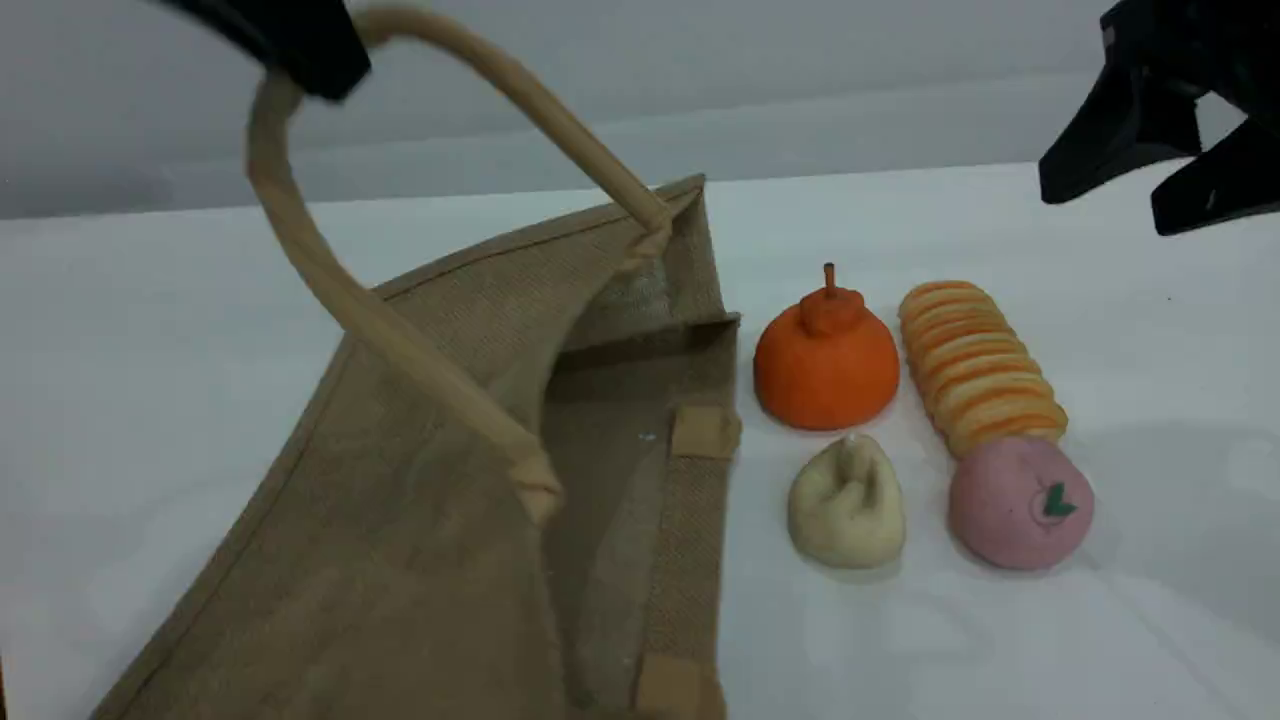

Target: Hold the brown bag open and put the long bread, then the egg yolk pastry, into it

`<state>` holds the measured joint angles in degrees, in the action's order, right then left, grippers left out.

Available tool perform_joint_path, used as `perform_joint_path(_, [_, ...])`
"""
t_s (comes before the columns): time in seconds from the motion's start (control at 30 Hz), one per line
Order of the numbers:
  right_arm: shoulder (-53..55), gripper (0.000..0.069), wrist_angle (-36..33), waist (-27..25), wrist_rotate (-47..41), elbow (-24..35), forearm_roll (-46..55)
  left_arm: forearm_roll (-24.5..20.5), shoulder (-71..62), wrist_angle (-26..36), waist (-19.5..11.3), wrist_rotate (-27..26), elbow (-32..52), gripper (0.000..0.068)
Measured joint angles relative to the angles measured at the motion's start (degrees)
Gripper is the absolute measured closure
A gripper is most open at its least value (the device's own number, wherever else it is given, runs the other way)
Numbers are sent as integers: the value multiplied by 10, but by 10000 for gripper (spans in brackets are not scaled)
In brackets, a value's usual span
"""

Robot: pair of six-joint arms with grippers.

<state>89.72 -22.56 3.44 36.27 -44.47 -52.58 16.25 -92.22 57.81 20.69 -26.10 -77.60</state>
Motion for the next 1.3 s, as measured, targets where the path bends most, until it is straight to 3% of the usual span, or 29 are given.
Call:
perform_joint_path(0.33, [58,217,27,0,6,0,-2,7,0,121,0,-149,-143,596])
perform_joint_path(0.5, [83,217,47,0,7,0,-11,19,0,125,0,-217,-192,596])
perform_joint_path(0.7, [93,217,52,1,78,0,-82,4,-1,122,0,-272,-203,596])
perform_joint_path(0.9, [93,217,72,1,203,0,-198,-33,-1,122,-1,-273,-203,596])
perform_joint_path(1.1, [92,217,71,1,338,0,-332,-22,-1,79,-18,-273,-203,596])
perform_joint_path(1.3, [111,217,75,1,473,-10,-456,5,-1,76,-18,-272,-203,596])
